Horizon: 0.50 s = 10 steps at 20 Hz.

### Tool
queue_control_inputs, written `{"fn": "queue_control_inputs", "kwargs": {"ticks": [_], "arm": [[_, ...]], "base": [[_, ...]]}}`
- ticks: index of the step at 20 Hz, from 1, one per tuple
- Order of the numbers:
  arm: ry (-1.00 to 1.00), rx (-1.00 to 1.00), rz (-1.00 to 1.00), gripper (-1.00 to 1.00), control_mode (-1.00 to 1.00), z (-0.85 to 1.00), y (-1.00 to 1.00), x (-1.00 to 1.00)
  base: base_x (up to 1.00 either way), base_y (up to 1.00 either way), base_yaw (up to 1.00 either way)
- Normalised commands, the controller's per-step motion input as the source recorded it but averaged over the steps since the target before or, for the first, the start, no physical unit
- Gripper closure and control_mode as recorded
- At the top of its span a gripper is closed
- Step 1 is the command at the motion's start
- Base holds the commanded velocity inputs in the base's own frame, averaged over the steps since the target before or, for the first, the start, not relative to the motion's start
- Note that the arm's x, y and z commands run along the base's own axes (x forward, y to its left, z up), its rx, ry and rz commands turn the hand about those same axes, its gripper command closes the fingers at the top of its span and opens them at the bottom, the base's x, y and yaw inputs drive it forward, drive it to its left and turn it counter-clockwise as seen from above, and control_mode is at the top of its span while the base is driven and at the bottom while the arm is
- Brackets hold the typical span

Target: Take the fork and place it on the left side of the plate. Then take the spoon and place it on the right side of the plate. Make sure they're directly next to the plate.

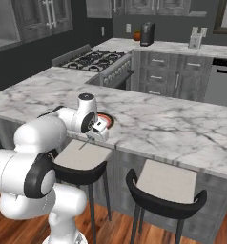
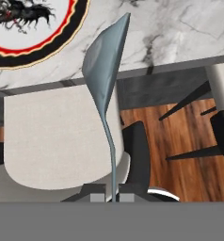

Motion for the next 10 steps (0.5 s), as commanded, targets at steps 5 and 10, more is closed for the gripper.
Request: {"fn": "queue_control_inputs", "kwargs": {"ticks": [5,10], "arm": [[0.03,0.00,0.00,1.00,-1.00,0.00,0.00,0.34],[0.09,0.00,0.00,1.00,-1.00,0.00,-0.03,0.94]], "base": [[0.00,0.00,0.00],[0.00,0.00,0.00]]}}
